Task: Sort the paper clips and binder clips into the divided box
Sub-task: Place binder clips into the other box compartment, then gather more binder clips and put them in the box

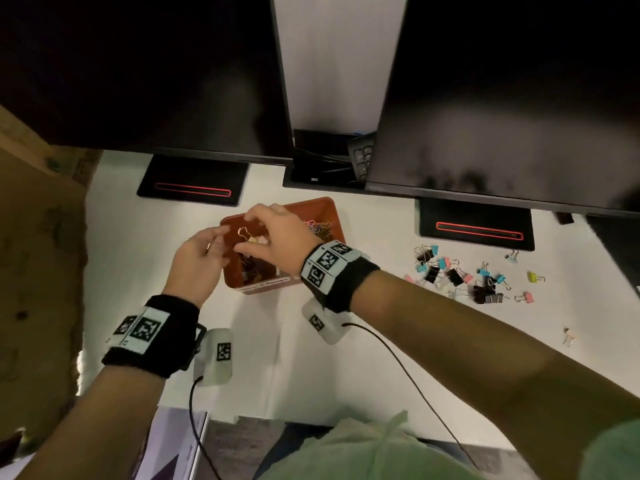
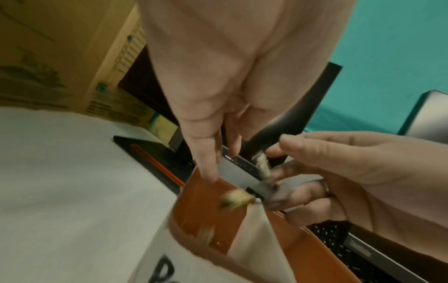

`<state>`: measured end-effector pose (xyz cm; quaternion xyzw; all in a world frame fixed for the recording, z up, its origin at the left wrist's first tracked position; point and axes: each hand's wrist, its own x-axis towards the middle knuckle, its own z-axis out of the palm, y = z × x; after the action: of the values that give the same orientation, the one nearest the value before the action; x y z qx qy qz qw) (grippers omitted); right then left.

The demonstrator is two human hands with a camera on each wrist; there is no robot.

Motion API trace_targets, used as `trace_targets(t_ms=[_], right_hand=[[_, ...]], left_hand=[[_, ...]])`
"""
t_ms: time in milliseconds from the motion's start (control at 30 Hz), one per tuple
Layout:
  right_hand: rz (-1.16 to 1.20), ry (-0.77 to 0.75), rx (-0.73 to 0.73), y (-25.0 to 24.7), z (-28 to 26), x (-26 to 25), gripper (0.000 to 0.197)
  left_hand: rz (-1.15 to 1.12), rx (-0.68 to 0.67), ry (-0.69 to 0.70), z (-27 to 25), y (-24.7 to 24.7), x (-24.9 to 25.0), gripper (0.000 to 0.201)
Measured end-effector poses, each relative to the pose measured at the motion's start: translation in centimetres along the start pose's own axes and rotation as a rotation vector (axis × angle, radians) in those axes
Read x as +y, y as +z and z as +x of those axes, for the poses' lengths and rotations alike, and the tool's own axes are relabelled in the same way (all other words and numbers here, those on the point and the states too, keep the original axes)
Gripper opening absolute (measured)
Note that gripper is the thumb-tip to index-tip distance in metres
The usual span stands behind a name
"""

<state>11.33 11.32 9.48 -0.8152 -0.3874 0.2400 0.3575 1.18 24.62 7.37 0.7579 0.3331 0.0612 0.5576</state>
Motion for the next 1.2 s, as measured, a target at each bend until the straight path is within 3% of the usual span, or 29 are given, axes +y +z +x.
trace_targets(t_ms=[100,167,333,500,633,733,900,1033,1200], right_hand=[[0.010,0.003,0.018,-0.8,-1.4,0.6,0.041],[-0.029,-0.008,0.042,-2.0,-3.6,2.6,0.035],[-0.167,0.193,0.151,-6.1,-11.2,11.6,0.031],[-0.304,0.528,0.144,-10.2,-17.4,17.9,0.054],[-0.297,0.603,0.065,-11.8,-18.6,20.3,0.072],[-0.287,0.565,-0.021,-12.0,-18.1,21.5,0.077],[-0.327,0.463,-0.134,-11.9,-16.2,22.8,0.074],[-0.350,0.410,-0.171,-11.7,-15.1,23.4,0.073],[-0.355,0.320,-0.159,-11.3,-14.6,23.8,0.058]], left_hand=[[0.068,0.060,0.146,-1.1,-0.2,0.9,0.025],[0.099,0.033,0.262,-2.5,0.8,1.8,0.024],[0.207,-0.248,0.476,-5.6,7.5,3.9,0.021],[0.356,-0.560,0.490,-6.4,16.4,3.2,0.036],[0.537,-0.667,0.438,-5.7,22.9,2.1,0.051],[0.639,-0.669,0.368,-4.9,26.5,1.1,0.055],[0.658,-0.550,0.234,-4.0,30.4,0.6,0.052],[0.654,-0.485,0.211,-3.5,30.8,0.4,0.027],[0.619,-0.467,0.201,-2.7,29.4,-0.4,0.018]])
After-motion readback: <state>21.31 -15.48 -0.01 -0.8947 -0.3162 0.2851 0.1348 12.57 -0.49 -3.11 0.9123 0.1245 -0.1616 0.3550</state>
